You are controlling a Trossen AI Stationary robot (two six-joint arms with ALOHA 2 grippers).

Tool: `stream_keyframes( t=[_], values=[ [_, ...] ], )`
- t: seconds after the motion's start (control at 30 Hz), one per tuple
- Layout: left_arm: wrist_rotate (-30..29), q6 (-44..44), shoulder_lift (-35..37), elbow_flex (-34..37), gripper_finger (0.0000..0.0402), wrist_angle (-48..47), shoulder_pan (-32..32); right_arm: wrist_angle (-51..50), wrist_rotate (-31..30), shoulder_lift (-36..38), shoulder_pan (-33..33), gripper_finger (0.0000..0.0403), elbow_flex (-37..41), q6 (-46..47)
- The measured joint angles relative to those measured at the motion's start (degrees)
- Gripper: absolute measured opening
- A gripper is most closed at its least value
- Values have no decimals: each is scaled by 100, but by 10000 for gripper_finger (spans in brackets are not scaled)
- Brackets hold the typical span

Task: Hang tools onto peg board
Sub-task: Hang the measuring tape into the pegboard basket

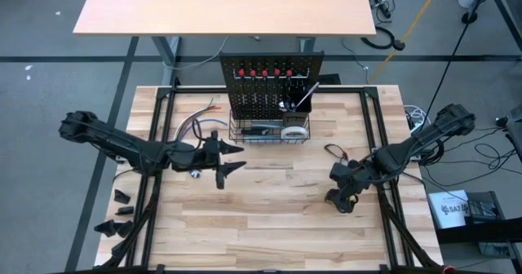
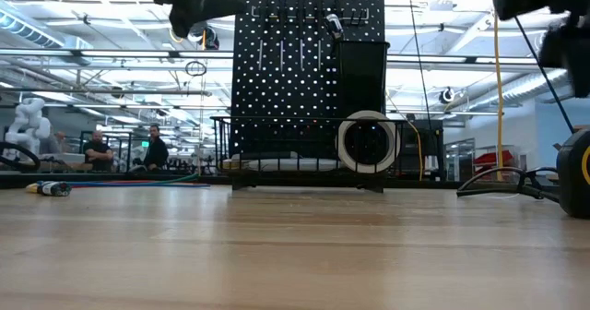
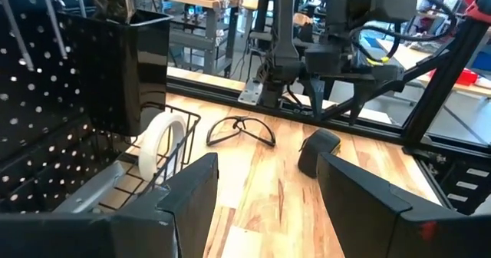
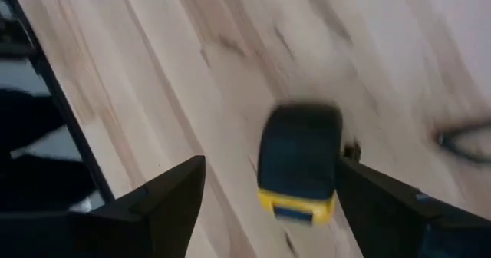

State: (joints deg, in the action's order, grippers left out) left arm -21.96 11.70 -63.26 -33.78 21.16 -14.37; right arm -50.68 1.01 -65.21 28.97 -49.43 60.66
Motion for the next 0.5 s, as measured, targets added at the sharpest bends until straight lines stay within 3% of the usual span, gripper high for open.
stream_keyframes(
  t=[0.13, 0.5],
  values=[
    [0, 0, -202, 0, 225, 196, 10, -381, 364, -214, 2, 284, 1, 146],
    [2, 2, -383, 0, 225, 387, 51, -209, 484, -972, 87, 283, -2, 53]
  ],
)
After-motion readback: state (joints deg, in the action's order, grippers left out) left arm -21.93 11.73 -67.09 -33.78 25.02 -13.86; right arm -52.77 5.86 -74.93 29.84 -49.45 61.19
